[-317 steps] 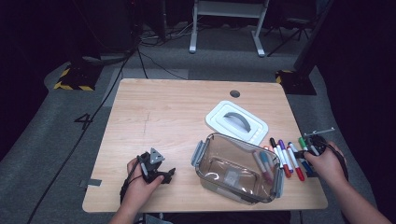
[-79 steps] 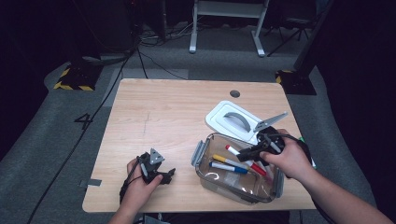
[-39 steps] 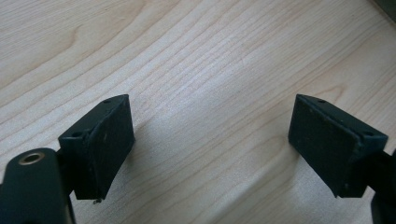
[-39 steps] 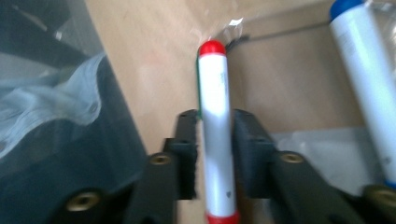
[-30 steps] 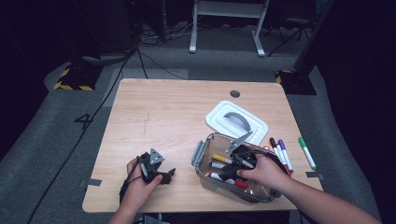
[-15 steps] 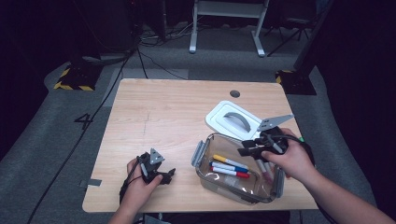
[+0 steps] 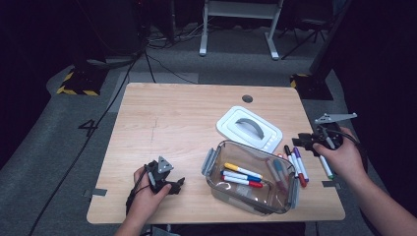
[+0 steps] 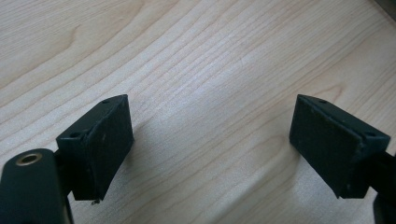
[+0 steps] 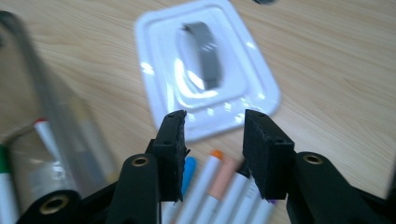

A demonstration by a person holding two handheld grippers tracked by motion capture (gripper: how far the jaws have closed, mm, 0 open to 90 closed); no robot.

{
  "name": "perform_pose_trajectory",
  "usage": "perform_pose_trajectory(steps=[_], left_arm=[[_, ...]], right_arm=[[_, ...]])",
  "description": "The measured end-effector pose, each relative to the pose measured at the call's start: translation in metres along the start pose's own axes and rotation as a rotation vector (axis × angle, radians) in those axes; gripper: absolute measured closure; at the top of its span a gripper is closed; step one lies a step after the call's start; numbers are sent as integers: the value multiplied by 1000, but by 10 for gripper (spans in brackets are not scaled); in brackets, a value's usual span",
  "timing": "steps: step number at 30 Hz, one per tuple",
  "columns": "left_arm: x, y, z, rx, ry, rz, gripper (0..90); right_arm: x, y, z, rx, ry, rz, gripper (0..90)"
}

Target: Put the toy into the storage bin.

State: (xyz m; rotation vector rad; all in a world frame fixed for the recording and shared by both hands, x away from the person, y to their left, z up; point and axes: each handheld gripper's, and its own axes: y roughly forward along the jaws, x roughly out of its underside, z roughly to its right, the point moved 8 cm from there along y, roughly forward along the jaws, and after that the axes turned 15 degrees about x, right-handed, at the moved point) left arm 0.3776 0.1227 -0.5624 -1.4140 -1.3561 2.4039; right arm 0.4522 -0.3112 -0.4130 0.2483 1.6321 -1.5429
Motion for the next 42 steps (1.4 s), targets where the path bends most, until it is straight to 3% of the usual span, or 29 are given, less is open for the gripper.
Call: perform_pose_trajectory(steps=[2, 9, 16, 22, 30, 37, 42], left_arm=[[0, 0, 0, 2, -1, 1, 141], [0, 0, 0, 1, 2, 0, 141], [0, 0, 0, 1, 0, 0, 141], [0, 0, 0, 0, 1, 0, 141], [0, 0, 0, -1, 0, 0, 141], [0, 0, 0, -1, 1, -1, 141], [0, 0, 0, -1, 0, 1, 141]], right_arm=[[11, 8, 19, 34, 20, -34, 597], [47, 31, 64, 126, 97, -120, 581], [80, 48, 95, 199, 143, -186, 581], [102, 60, 107, 208, 173, -236, 580], [119, 69, 113, 216, 202, -272, 597], [126, 72, 102, 182, 174, -313, 690], [128, 73, 97, 192, 153, -329, 768]])
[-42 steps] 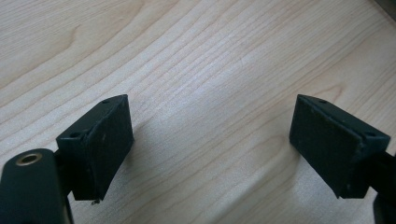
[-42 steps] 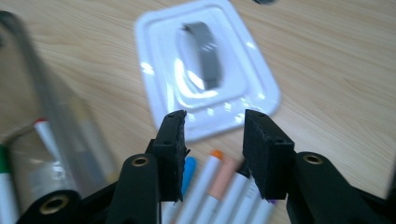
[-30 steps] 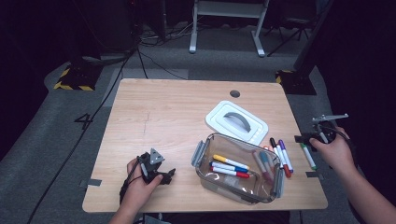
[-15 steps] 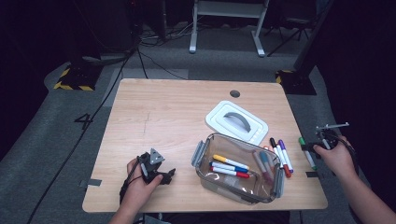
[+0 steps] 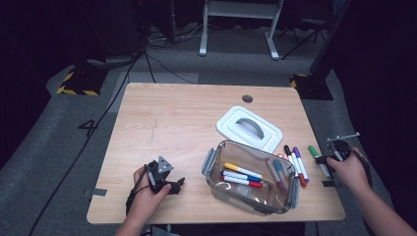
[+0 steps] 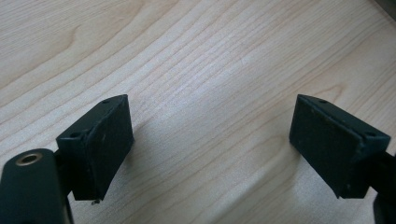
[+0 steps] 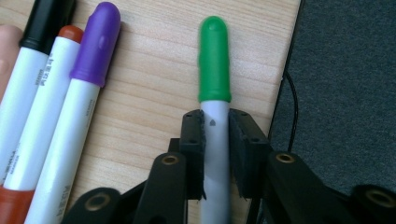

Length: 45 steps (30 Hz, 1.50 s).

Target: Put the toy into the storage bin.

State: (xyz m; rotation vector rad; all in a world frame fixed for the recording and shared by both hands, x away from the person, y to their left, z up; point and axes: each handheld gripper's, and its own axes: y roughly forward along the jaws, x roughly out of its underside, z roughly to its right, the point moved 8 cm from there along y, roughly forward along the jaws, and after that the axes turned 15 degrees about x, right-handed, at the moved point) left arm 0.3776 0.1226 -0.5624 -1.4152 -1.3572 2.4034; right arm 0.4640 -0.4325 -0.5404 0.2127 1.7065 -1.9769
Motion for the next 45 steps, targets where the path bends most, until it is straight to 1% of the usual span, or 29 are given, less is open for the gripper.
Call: perform_pose_trajectory(steps=[3, 5, 7, 9, 11, 12, 13, 14, 21, 24, 25, 26, 27, 28, 32, 34, 36, 39, 42, 45], left_arm=[[0, 0, 0, -1, 0, 0, 141], [0, 0, 0, 0, 0, 0, 141], [0, 0, 0, 1, 0, -1, 141], [0, 0, 0, 1, 0, -1, 141], [0, 0, 0, 1, 0, -1, 141], [0, 0, 0, 0, 0, 0, 141], [0, 0, 0, -1, 0, -1, 141], [0, 0, 0, 0, -1, 0, 141], [0, 0, 0, 1, 1, -1, 141], [0, 1, 1, 6, -7, 6, 140], [0, 0, 1, 11, -8, 1, 139], [0, 0, 0, 7, 3, -3, 137], [-1, 1, -1, 6, 2, -4, 134], [-1, 1, -2, 2, 10, -6, 129], [-1, 1, -1, 7, 9, -9, 118], [-1, 1, -1, 7, 9, -9, 118], [-1, 1, -1, 7, 9, -9, 118], [-1, 1, -1, 7, 9, -10, 118], [-1, 2, -1, 7, 9, -10, 118], [-2, 2, -1, 8, 9, -9, 115]], right_arm=[[0, -1, -2, -10, 16, -12, 770], [-2, -4, -3, -20, 22, -6, 770], [-6, -9, -4, -37, 33, 8, 770], [-10, -15, -4, -47, 32, 29, 770], [-16, -23, -5, -60, 35, 48, 770], [-21, -31, -7, -77, 34, 65, 770], [-24, -36, -9, -82, 35, 75, 770], [-28, -44, -12, -101, 36, 87, 770], [-49, -81, -31, -162, 2, 153, 770], [-58, -97, -43, -195, -20, 176, 770], [-60, -101, -47, -205, -24, 183, 770], [-63, -106, -51, -216, -34, 191, 770], [-65, -110, -56, -226, -40, 194, 770], [-67, -114, -60, -237, -48, 199, 770], [-73, -132, -81, -277, -94, 218, 770], [-74, -140, -92, -302, -113, 223, 770], [-75, -151, -107, -331, -147, 228, 770], [-75, -163, -127, -384, -184, 235, 770], [-74, -171, -143, -412, -224, 237, 770], [-71, -178, -161, -452, -266, 229, 770]])
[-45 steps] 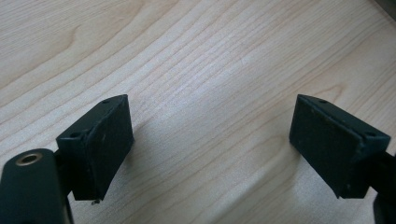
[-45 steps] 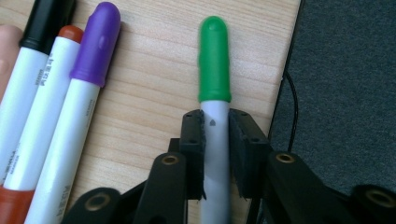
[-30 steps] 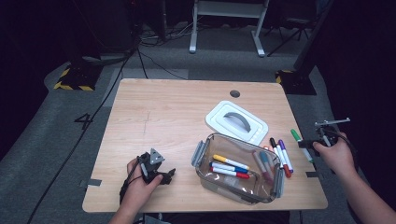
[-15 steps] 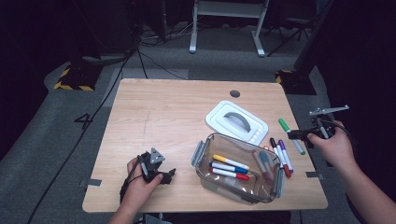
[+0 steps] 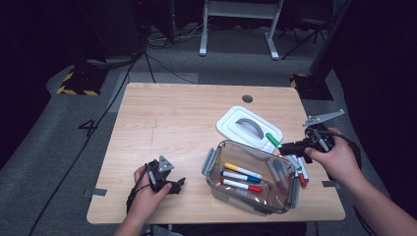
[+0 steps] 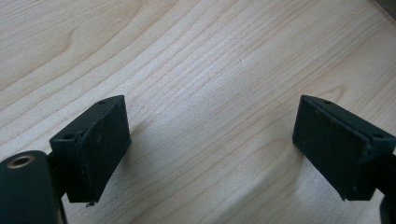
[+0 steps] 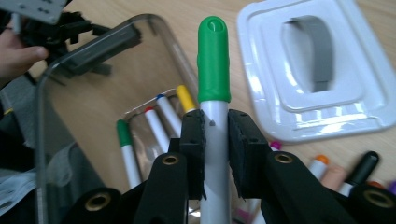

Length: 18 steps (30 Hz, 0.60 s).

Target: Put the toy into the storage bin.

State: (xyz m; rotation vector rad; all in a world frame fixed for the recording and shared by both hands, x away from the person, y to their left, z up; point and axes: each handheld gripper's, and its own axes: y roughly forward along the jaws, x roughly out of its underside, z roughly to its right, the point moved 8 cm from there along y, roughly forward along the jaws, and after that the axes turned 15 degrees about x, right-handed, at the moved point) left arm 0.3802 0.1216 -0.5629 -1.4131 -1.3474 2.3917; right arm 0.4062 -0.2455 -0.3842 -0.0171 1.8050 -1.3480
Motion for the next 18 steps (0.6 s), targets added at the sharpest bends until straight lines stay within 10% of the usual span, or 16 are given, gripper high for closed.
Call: perform_pose_trajectory(steps=[18], left_arm=[[-1, 1, 1, 7, -6, 0, 99]], right_arm=[[11, 46, -86, -174, -167, -156, 770]])
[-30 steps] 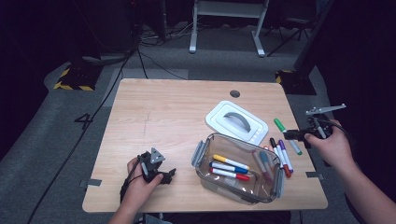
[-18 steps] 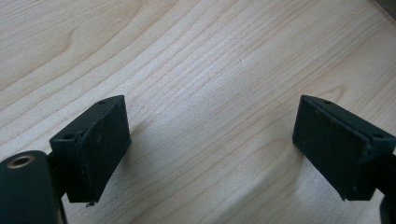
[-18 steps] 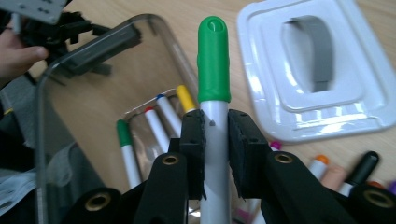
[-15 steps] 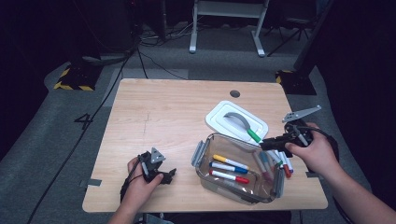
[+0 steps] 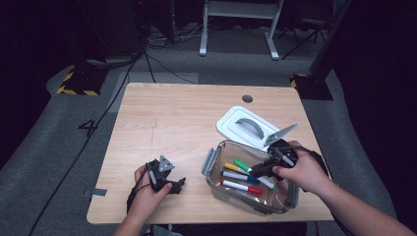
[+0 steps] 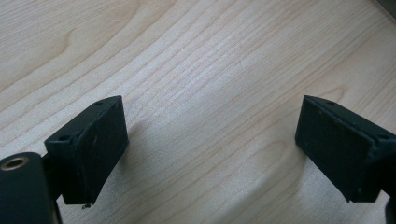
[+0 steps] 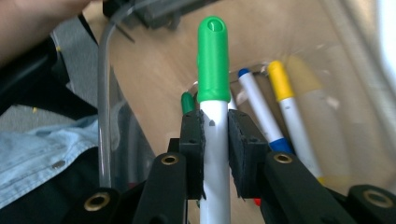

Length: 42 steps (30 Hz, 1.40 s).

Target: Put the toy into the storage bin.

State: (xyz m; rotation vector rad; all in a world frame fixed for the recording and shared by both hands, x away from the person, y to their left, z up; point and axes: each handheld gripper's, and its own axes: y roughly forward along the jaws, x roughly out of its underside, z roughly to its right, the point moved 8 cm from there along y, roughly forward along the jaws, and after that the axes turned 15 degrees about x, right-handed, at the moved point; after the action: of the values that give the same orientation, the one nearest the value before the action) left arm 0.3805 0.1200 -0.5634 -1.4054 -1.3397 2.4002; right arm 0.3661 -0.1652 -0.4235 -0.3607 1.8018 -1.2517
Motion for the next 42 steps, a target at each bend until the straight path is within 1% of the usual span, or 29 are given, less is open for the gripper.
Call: perform_pose_trajectory(steps=[1, 2, 3, 6, 7, 10, 11, 13, 15, 16, 18, 20, 21, 22, 25, 32, 34, 35, 36, 37, 38, 40, 41, 42], left_arm=[[0, 0, 0, 0, 0, 0, 99], [0, 0, 0, 0, 0, 0, 99], [0, 0, 0, 0, 0, 0, 99], [0, 0, 0, 0, 0, 0, 99], [0, 0, 0, 0, 0, 0, 99], [0, 0, 0, 0, 0, 0, 99], [0, 0, 0, 0, 0, 0, 99], [0, 0, 0, 0, 0, 0, 99], [0, 0, 0, 0, 0, -1, 99], [0, 0, 0, 0, 0, 0, 99], [0, 0, 0, 0, 0, 0, 99], [0, 0, 0, 0, 0, 0, 99], [0, 0, 0, 0, 0, 0, 99], [0, 0, 0, 0, 0, -1, 99], [0, 0, 0, 0, 0, 0, 99], [0, 0, 0, 0, 0, 0, 99], [0, 0, 0, 0, 0, 0, 99], [0, 0, 0, 0, 0, -1, 99], [0, 0, 0, 0, 0, 0, 99], [0, 0, 0, 0, 0, 0, 99], [0, 0, 0, 0, 0, 0, 99], [0, 0, 0, 0, 0, 0, 99], [0, 0, 0, 0, 0, 0, 99], [0, 0, 0, 0, 0, 0, 99]], right_arm=[[0, 3, -2, -6, -6, -11, 770], [0, 3, -2, -6, -6, -11, 770], [2, 14, -6, -18, -20, -42, 770], [5, 27, -12, -29, -36, -82, 770], [6, 33, -15, -36, -51, -93, 770], [9, 44, -21, -46, -72, -126, 770], [10, 48, -23, -50, -77, -142, 769], [13, 56, -27, -59, -88, -196, 770], [11, 62, -30, -57, -100, -179, 770], [11, 62, -30, -57, -100, -179, 770], [13, 70, -33, -60, -120, -212, 769], [16, 77, -33, -60, -130, -228, 769], [16, 77, -33, -60, -130, -228, 769], [19, 83, -34, -61, -132, -243, 769], [21, 89, -36, -62, -138, -257, 769], [25, 94, -40, -82, -145, -269, 768], [25, 96, -40, -82, -147, -265, 754], [25, 97, -41, -82, -147, -259, 735], [24, 97, -40, -75, -147, -247, 674], [24, 97, -40, -75, -147, -247, 674], [22, 97, -39, -60, -153, -224, 634], [10, 91, -30, 10, -176, -141, 581], [5, 87, -28, 21, -168, -107, 561], [1, 82, -26, 27, -156, -76, 559]])
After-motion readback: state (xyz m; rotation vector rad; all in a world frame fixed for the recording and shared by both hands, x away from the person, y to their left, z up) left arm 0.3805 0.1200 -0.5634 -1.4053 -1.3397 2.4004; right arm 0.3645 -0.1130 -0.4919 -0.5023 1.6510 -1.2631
